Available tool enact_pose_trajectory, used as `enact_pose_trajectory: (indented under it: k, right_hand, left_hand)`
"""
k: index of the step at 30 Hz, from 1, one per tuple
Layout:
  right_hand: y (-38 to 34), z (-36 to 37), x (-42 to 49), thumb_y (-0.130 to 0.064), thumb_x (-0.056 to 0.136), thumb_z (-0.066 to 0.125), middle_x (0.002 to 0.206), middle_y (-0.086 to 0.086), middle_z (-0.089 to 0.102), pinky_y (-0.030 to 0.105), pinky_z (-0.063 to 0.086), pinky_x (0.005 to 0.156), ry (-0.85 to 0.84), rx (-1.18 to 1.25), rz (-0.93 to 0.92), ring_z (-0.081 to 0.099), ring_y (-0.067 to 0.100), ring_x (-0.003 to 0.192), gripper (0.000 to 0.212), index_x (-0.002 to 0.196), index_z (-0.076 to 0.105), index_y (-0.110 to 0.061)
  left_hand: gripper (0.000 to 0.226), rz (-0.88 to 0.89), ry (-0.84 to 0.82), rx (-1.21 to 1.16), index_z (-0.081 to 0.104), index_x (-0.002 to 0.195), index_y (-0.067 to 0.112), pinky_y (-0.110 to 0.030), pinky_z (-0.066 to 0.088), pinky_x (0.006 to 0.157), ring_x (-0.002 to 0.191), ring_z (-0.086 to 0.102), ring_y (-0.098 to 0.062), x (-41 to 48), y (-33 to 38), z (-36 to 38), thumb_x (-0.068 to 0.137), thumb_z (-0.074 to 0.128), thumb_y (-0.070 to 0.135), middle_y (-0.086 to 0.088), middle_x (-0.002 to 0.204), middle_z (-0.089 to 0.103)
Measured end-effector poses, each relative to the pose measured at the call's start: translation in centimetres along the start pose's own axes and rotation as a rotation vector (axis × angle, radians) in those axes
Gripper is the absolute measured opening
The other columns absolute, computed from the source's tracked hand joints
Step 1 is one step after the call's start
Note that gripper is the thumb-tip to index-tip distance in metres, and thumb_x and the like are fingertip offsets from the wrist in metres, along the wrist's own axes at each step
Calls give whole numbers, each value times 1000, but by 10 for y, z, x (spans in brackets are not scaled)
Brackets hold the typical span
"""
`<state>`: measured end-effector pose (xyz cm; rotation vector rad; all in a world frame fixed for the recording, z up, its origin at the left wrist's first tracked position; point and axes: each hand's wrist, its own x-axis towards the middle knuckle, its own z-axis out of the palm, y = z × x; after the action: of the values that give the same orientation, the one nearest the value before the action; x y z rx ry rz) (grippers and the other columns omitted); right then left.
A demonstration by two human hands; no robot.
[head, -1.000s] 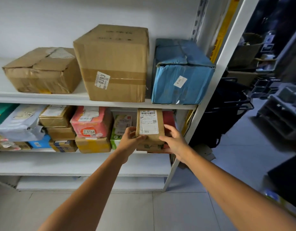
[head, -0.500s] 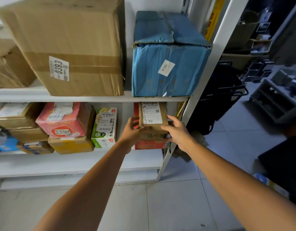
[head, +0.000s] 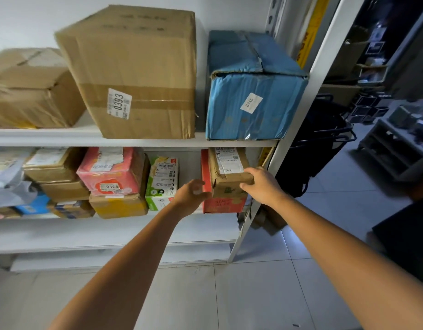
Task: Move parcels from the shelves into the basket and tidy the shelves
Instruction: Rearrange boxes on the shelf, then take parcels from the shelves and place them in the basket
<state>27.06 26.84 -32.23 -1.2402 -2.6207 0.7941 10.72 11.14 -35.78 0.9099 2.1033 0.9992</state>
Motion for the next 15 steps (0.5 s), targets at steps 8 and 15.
enact_pose_trajectory:
  k: [8,15]
  right_hand:
    - [-51,22,-59,-37,92,62,125,7,58,34,52,87,91,-201,70,62,27,107,37,122,62,-16]
    - [-93,77,-59,-38,91,63,127,2,64,30,50,87,-108,-94,14,61,25,113,36,123,61,-21]
  left_hand:
    - [43,-67,39,247,55,133,20,-30,48,92,117,56,-28,-60,-70,-52,93,65,30,-10,132,59]
    - [41,-172,73,270,56,132,19,-33,47,95,117,57,-26,-87,-121,-80,93,64,31,-11,133,58]
